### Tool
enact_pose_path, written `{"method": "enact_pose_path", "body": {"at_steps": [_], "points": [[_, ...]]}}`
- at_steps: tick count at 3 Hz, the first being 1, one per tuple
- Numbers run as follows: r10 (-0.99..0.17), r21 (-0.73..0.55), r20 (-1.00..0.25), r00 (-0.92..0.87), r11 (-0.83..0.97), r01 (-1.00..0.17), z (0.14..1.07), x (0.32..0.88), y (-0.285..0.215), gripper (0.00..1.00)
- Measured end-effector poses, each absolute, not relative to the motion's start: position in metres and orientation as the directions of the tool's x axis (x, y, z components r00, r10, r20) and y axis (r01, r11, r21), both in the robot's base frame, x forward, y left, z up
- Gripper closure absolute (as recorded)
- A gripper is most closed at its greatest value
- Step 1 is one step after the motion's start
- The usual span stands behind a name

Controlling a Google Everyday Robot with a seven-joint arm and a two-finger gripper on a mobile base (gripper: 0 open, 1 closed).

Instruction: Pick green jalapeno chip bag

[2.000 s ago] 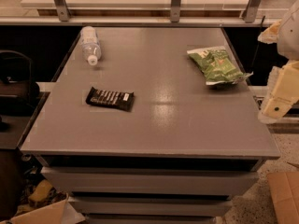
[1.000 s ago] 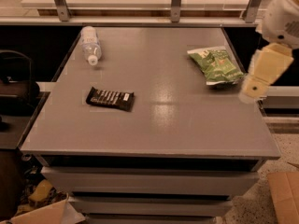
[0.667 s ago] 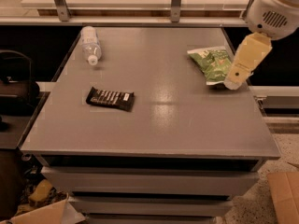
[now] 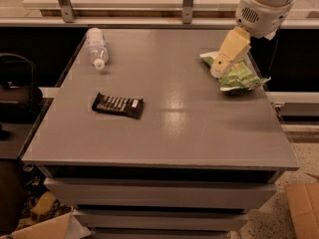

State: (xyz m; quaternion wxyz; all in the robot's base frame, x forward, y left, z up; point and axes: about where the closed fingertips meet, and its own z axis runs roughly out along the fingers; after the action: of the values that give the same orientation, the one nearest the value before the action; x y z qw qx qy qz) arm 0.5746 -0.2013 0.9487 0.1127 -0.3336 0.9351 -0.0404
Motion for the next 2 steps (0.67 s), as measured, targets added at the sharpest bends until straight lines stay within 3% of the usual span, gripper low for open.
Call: {"method": "enact_pose_path", "body": {"at_steps": [2], "points": [[-0.449, -0.117, -0.209, -0.869, 0.894, -0.433, 0.912, 0.621, -0.194, 0.0]]}}
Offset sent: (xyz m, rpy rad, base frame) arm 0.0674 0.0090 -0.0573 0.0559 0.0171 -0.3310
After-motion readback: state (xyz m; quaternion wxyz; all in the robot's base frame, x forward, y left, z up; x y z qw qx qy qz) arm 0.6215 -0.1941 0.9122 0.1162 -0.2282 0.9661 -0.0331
